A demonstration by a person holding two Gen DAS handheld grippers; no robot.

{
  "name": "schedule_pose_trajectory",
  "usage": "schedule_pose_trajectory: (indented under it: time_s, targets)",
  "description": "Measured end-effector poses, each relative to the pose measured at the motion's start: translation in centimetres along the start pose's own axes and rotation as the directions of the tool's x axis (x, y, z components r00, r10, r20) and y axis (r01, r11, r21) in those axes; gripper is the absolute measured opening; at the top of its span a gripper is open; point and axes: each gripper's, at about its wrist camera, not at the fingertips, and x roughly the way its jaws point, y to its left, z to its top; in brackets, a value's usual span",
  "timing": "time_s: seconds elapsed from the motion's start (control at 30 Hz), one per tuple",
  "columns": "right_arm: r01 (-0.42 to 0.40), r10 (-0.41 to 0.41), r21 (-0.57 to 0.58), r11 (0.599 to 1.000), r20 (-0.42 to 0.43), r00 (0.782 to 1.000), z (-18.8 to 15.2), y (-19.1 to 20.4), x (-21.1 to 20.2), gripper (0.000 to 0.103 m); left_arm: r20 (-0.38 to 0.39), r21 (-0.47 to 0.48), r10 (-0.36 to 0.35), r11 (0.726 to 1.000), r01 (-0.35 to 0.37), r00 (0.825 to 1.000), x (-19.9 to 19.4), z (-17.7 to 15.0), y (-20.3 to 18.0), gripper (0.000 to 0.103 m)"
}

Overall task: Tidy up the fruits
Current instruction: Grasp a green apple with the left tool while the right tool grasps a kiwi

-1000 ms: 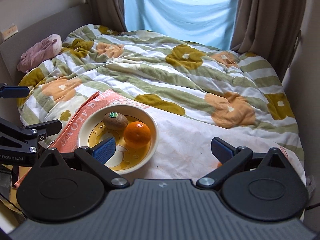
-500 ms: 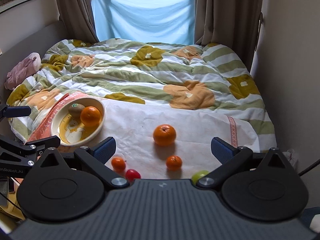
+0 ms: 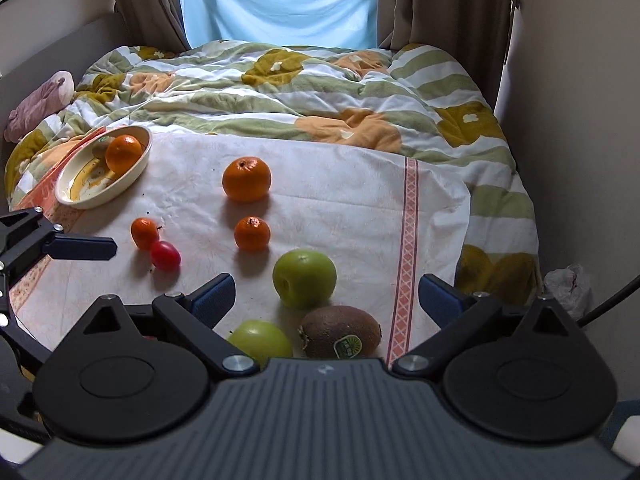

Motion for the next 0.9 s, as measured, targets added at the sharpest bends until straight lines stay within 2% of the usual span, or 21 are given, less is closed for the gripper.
schedule_pose_trajectory:
  time_s: [0.1,0.33,0.43,0.6,0.77,0.9]
  targets:
    - [-0.025,0.025,0.010,1.000,-0.008,1.000,-1.0,-0.8,1.6,0.103,-0.021,0.029,-0.025,0.999,0.026,0.999,2.3,-0.4,-1.7,0.095]
    - [-0.049,0.050,0.028,0.998,-0.024,0.998,-1.9,-1.6,4.1,0.103,-0.033,0.083,-0.026,0.996,0.028,0.999,6.2,-0.6,-3.3,0.089]
    - [-0.057,0.058,0.034,0.998,-0.035,0.998,-2.2,-1.7,4.7,0.103,-0.059,0.083,-0.029,0.996,0.034,0.998,7.4,-0.7,-3.6,0.080]
    - [-0.057,0.059,0.046,0.997,-0.038,0.998,-2.7,-1.6,5.0,0.103,-0.085,0.062,-0.031,0.997,0.036,0.996,8.4,-1.0,-3.2,0.079]
    - [-0.060,0.063,0.067,0.996,-0.037,0.997,-2.7,-1.6,5.2,0.103,-0.093,0.051,-0.066,0.996,0.071,0.993,8.5,-1.2,-3.1,0.063]
    - [-0.062,0.064,0.070,0.996,-0.038,0.997,-2.7,-1.6,5.2,0.102,-0.095,0.052,-0.072,0.996,0.077,0.993,8.4,-1.2,-3.0,0.061]
